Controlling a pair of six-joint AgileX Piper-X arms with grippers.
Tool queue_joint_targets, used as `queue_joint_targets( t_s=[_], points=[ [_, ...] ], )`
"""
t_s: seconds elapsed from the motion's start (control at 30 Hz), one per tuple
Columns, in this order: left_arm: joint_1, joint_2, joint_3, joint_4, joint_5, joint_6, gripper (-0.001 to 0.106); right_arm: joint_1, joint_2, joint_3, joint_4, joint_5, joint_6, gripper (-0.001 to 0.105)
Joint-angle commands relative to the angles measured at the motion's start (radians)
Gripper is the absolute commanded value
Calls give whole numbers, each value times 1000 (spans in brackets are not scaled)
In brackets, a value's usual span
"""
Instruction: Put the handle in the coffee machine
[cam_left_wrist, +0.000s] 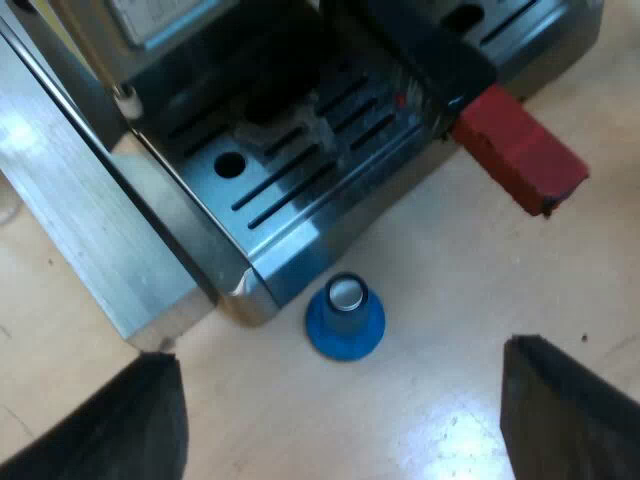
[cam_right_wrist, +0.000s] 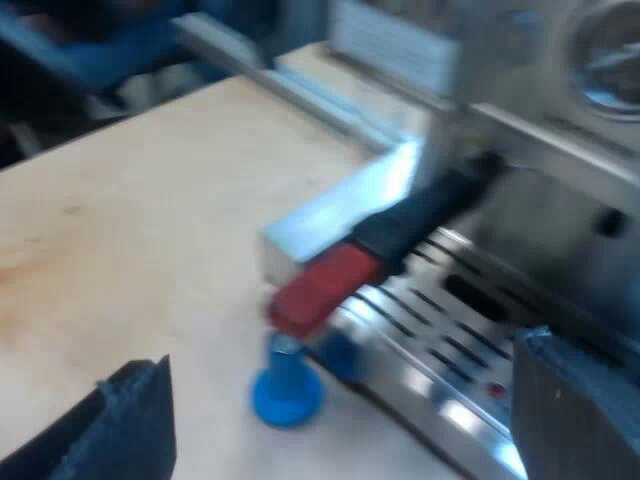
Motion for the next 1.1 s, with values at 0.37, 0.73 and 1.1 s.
queue_joint_targets(
  t_s=[0.37,0.73,1.1],
  points=[
    [3,-177,-8,-2,-21,-10,67,-321,-9,-162,192,-199,44,71],
    [3,-235,-8,-56,-68,-10,67,-650,-9,-173,294,-406,85,71],
    [125,-236,-8,-66,-59,-23,67,-980,-9,-179,310,-511,85,71]
  ],
)
